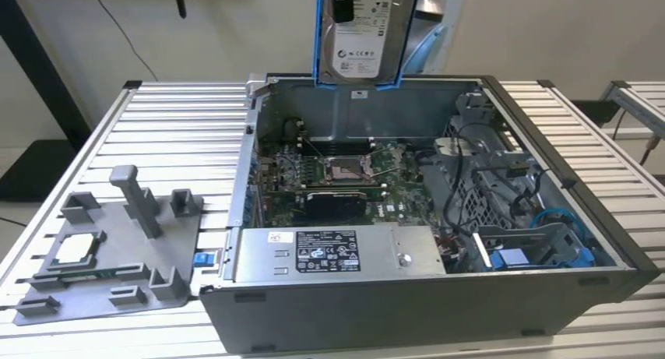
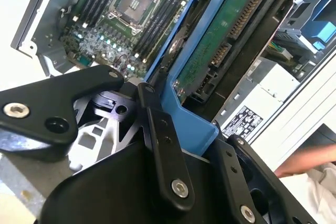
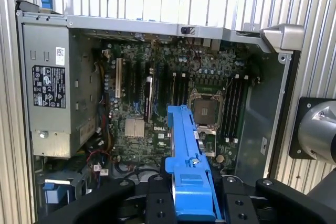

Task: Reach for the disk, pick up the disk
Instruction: 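Pick up the disk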

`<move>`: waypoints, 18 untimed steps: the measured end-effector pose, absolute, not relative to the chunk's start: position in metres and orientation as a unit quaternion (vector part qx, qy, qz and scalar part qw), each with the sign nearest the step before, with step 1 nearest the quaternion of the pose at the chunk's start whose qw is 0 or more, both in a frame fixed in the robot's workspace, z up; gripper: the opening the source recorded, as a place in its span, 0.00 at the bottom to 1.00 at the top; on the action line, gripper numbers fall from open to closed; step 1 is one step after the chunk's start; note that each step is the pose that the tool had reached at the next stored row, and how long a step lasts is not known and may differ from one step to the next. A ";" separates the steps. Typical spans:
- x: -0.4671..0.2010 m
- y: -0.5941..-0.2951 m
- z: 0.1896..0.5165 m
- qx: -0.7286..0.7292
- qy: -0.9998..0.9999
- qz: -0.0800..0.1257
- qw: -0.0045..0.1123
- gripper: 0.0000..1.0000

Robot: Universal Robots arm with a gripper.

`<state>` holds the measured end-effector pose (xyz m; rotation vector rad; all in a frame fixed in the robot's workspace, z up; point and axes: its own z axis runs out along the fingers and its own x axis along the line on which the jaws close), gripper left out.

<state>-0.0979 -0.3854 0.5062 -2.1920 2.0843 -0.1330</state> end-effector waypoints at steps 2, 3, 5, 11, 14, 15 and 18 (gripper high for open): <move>-0.098 -0.385 0.506 -0.723 0.687 -0.044 0.057 0.00; -0.098 -0.385 0.506 -0.723 0.687 -0.044 0.057 0.00; -0.096 -0.385 0.506 -0.723 0.687 -0.044 0.057 0.00; -0.092 -0.386 0.506 -0.723 0.687 -0.044 0.057 0.00; -0.092 -0.386 0.506 -0.723 0.687 -0.044 0.057 0.00; -0.092 -0.386 0.506 -0.723 0.687 -0.044 0.057 0.00; -0.091 -0.386 0.506 -0.723 0.687 -0.044 0.057 0.00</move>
